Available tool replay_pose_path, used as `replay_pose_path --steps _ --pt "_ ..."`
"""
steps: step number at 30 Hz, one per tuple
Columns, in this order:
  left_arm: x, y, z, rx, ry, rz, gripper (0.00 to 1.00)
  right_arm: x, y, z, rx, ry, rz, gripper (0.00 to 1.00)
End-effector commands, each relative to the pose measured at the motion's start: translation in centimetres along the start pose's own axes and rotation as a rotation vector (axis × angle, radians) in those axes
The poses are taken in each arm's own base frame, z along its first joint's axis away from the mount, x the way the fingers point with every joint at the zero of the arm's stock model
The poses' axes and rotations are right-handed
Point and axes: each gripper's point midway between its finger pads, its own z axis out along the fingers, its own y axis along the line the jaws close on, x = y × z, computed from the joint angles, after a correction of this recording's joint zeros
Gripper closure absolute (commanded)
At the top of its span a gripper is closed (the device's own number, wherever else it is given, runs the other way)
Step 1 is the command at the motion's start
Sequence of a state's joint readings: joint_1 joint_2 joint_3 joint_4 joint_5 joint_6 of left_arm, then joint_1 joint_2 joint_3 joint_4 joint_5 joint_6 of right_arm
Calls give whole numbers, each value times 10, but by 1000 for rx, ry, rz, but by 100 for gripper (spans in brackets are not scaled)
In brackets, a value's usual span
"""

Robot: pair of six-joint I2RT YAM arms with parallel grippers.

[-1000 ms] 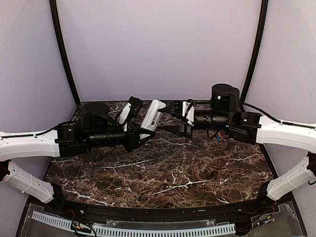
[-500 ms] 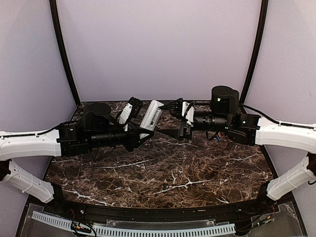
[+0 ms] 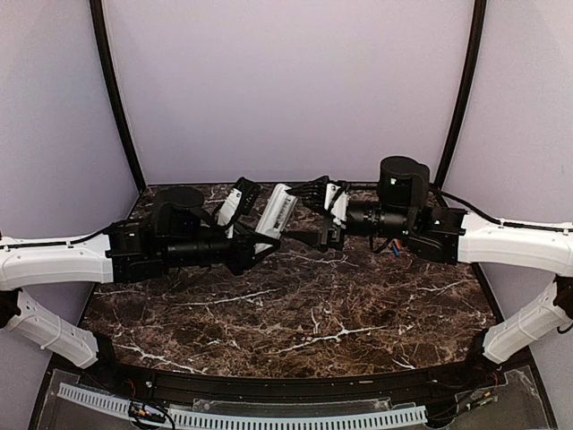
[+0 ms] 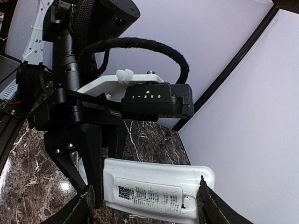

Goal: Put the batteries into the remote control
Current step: Remove the battery cover from the remote control.

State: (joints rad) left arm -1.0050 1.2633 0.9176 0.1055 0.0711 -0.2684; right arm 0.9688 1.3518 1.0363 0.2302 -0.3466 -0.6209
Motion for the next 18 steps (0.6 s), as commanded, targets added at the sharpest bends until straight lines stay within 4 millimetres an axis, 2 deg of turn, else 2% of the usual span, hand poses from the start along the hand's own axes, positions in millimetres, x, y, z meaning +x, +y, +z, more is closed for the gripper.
replay_pose_path --steps 1,9,18 --pt "-23 -13 -7 53 -59 -8 100 4 -4 2 19 21 1 29" --pt "-26 -18 -9 79 -68 -3 100 17 -3 6 22 71 -22 30" --pt "-29 -22 -9 103 -80 -8 100 23 6 7 -8 69 -33 32"
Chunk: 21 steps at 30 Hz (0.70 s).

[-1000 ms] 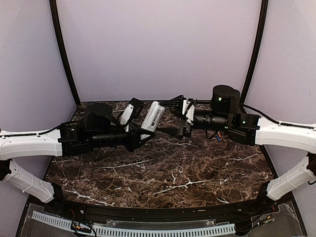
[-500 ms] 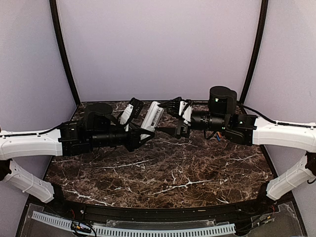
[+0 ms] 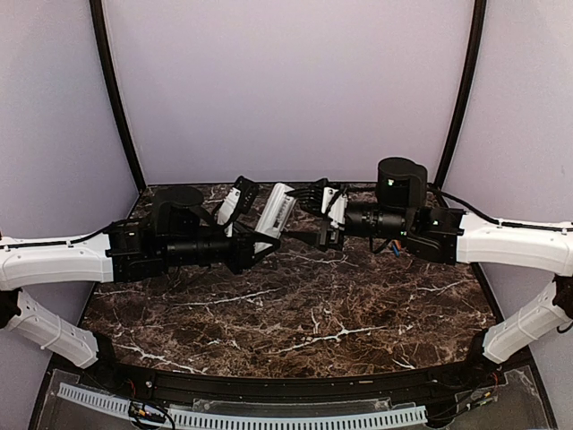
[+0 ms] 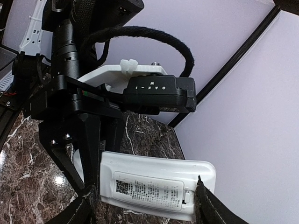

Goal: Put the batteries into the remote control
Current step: Remove the battery cover from the remote control.

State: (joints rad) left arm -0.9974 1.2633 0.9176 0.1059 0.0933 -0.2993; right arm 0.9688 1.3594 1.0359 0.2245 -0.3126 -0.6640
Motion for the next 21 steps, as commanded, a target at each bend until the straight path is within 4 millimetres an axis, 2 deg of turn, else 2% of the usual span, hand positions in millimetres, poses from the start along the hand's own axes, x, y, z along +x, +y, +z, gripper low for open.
replay_pose_path --steps 1,9,12,18,21 --pt "-28 -23 -8 94 -81 26 100 14 8 6 -25 41 4 33" --pt "-29 -28 -10 121 -87 23 100 20 9 7 -27 67 15 33" --pt "-28 -28 -10 120 -85 31 100 21 20 8 -89 71 30 36" --pt "-25 -17 -10 58 -75 43 100 16 25 2 -130 38 83 49" --pt "-22 -12 -11 36 -67 42 100 14 24 -2 -137 20 107 52"
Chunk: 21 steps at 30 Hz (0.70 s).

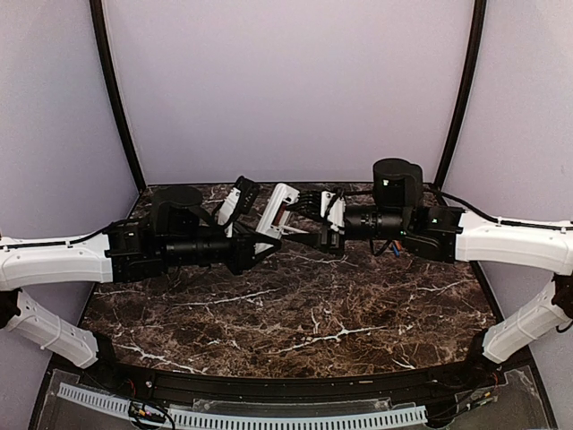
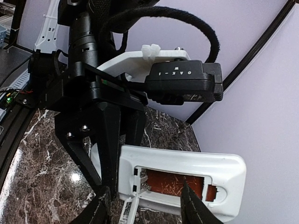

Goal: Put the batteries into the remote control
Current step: Remove the battery cover from the remote control.

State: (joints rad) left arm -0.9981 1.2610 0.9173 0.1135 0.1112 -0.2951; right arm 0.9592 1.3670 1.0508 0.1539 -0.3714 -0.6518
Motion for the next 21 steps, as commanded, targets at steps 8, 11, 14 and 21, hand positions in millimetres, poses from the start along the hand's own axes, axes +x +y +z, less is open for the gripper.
replay_pose_path --steps 8,11,14,21 --pt "-13 28 -7 -166 -11 9 100 20 3 -2 -20 24 117 51" --pt "-6 46 -9 -238 29 -4 100 29 0 -1 -10 47 152 50" --pt "-7 52 -13 -259 22 -8 100 31 -1 -3 -3 47 186 49" --pt "-6 51 -14 -242 19 2 100 7 -5 -13 -23 -27 239 43"
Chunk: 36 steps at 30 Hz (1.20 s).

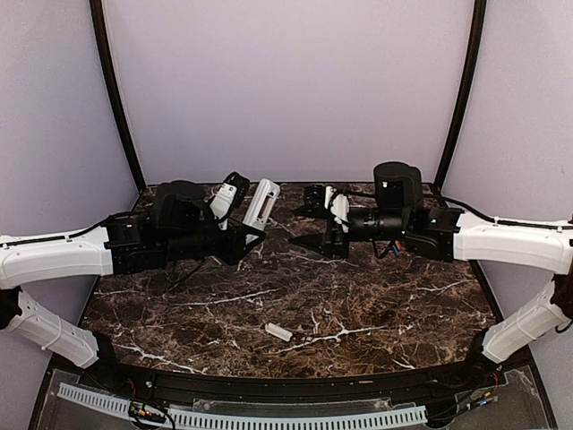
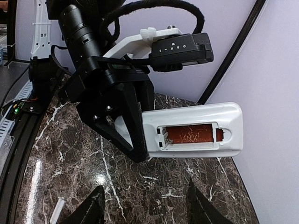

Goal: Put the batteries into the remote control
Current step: Remove the battery cover from the remote control, then pass from the left arm to the right

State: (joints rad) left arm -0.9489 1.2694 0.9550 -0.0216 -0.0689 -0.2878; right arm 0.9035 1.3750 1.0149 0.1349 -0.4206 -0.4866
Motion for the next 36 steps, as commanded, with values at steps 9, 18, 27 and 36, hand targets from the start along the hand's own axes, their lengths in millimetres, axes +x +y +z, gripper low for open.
replay_pose_path --steps 9,18,27,36 --pt "-15 -9 -16 49 -52 69 100 -63 -34 -31 50 -118 257 23" --pt "-29 -32 -26 179 -138 78 100 -58 -54 -10 88 -105 703 26" --pt "-40 -36 -29 210 -208 26 100 -54 -42 29 165 -87 916 24" --pt "-33 -16 -18 95 -192 -3 100 -60 -40 52 219 -144 1018 29"
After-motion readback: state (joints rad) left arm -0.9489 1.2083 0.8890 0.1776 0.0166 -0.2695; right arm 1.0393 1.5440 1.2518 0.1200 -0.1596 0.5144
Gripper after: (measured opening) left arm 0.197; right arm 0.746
